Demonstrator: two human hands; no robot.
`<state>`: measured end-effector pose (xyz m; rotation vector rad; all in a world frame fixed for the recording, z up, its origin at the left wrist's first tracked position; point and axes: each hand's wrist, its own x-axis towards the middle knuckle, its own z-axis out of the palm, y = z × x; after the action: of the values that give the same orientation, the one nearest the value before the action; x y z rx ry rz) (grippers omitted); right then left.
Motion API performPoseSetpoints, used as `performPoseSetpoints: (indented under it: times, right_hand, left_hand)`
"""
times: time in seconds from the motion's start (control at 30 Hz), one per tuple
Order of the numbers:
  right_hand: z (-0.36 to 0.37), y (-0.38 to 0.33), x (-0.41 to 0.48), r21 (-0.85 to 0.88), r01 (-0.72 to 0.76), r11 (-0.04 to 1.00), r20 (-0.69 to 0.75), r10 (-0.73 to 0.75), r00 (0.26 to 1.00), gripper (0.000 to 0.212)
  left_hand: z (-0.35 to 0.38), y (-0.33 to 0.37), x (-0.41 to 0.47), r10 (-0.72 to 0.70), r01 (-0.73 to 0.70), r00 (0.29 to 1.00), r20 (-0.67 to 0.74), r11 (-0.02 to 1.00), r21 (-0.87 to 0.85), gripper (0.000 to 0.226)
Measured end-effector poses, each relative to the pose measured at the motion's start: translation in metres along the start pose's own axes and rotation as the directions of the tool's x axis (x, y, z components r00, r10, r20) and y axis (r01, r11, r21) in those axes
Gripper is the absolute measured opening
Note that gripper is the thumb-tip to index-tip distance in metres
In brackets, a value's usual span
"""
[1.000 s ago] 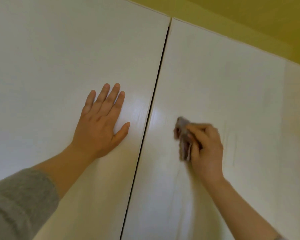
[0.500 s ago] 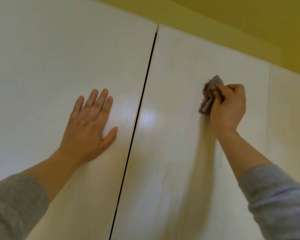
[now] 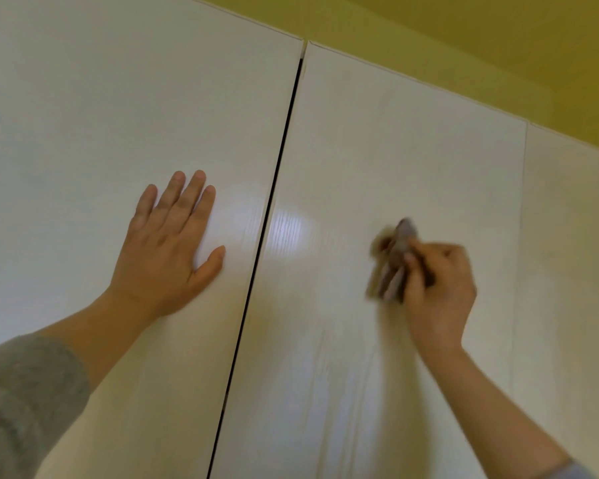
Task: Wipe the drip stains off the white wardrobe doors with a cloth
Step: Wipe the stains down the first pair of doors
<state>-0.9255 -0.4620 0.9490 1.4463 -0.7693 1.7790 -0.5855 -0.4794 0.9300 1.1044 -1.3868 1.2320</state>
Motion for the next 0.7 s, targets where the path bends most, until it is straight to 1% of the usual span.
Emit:
performPoseSetpoints:
  times: [0.03, 0.07, 0.13, 0.2, 0.27, 0.37, 0.43, 0.47, 0.53, 0.6, 0.63, 0.7]
  right_hand:
    - [0.0, 0.003, 0.026, -0.01, -0.048, 0.999, -0.066, 0.047, 0.997, 0.022]
    - [-0.001, 0.005, 0.05, -0.018, -0.09, 0.996, -0.095, 0.087, 0.992, 0.022]
    - [0.0, 0.015, 0.085, -0.064, -0.162, 0.985, -0.063, 0.158, 0.985, 0.023]
    - [0.006, 0.026, 0.098, -0.098, -0.2, 0.975, 0.0, 0.201, 0.98, 0.022]
    - [0.013, 0.026, 0.084, -0.091, -0.183, 0.979, 0.01, 0.185, 0.983, 0.019]
    - [0.014, 0.016, 0.028, -0.015, -0.097, 0.995, 0.017, 0.098, 0.995, 0.02]
    - [0.006, 0.01, -0.013, 0.002, -0.026, 1.0, 0.089, 0.026, 0.996, 0.023]
    - [0.0, 0.009, -0.028, 0.007, -0.014, 1.0, 0.137, 0.013, 0.991, 0.024]
    - [-0.012, 0.008, -0.044, 0.029, -0.043, 0.999, 0.231, 0.036, 0.972, 0.025]
    - [-0.021, 0.006, -0.043, 0.05, -0.092, 0.994, 0.281, 0.074, 0.957, 0.024]
    - [-0.025, 0.007, -0.037, 0.05, -0.103, 0.993, 0.265, 0.086, 0.96, 0.023]
    - [-0.031, 0.01, -0.018, 0.024, -0.111, 0.994, 0.156, 0.106, 0.982, 0.019]
  left_hand:
    - [0.0, 0.0, 0.0, 0.001, -0.001, 1.0, -0.002, 1.0, 0.0, 0.075]
    - [0.0, 0.001, 0.0, 0.001, -0.001, 1.0, -0.006, 1.0, -0.001, 0.075]
    - [0.0, 0.001, 0.0, 0.005, -0.005, 1.0, -0.01, 1.0, -0.003, 0.075]
    - [0.0, 0.002, 0.0, 0.004, -0.004, 1.0, -0.013, 1.0, 0.005, 0.076]
    - [0.0, 0.002, 0.001, 0.004, -0.004, 1.0, -0.011, 1.0, 0.005, 0.076]
    - [-0.001, 0.001, 0.002, -0.006, 0.006, 1.0, 0.022, 1.0, 0.009, 0.079]
    - [-0.002, 0.005, 0.0, -0.047, 0.047, 0.998, 0.04, 0.999, 0.017, 0.079]
    - [-0.003, 0.012, 0.0, -0.081, 0.082, 0.996, 0.044, 0.997, -0.004, 0.078]
    - [-0.003, 0.036, -0.001, -0.148, 0.152, 0.988, 0.05, 0.985, -0.082, 0.076]
    - [0.001, 0.059, -0.004, -0.149, 0.153, 0.988, 0.045, 0.981, -0.119, 0.074]
    - [0.004, 0.067, -0.005, -0.13, 0.133, 0.991, 0.039, 0.986, -0.104, 0.074]
    - [0.009, 0.073, -0.009, -0.11, 0.112, 0.993, 0.03, 0.992, -0.05, 0.075]
